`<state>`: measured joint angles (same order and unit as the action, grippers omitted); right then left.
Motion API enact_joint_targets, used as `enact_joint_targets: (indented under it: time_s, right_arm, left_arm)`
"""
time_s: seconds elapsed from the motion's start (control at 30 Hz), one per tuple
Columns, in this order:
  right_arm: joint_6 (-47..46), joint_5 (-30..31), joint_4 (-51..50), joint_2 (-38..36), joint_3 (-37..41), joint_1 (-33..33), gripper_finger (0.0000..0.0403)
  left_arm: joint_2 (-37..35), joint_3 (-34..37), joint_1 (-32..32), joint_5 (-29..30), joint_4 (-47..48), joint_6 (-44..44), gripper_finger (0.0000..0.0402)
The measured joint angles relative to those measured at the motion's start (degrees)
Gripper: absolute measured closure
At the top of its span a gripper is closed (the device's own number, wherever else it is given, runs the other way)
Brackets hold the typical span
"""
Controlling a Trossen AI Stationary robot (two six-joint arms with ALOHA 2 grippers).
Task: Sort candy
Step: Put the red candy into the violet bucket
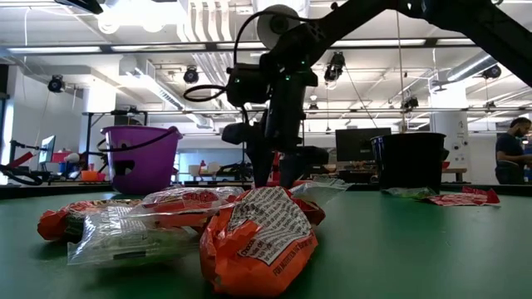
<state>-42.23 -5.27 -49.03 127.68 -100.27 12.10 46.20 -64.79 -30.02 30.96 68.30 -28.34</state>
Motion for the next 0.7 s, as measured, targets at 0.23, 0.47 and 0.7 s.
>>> enact_joint_targets:
  time_s: [0.23, 0.47, 0.7]
  right_arm:
    - [-0.9, -0.5, -0.5, 4.5, 0.1, 0.0, 0.0305]
    - [0.2, -0.6, -0.9, 3.5, 0.2, -0.1, 0.0388]
    - [1.2, 0.7, -1.0, -2.7, 0.3, -0.1, 0.0392]
  left_arm:
    - [0.0, 0.0, 0.0, 0.0, -0.1, 0.0, 0.0293]
    - [-0.1, 0.0, 0.0, 0.0, 0.2, 0.0, 0.0293]
    - [-0.5, 0.0, 0.0, 0.0, 1.3, -0.2, 0.0293]
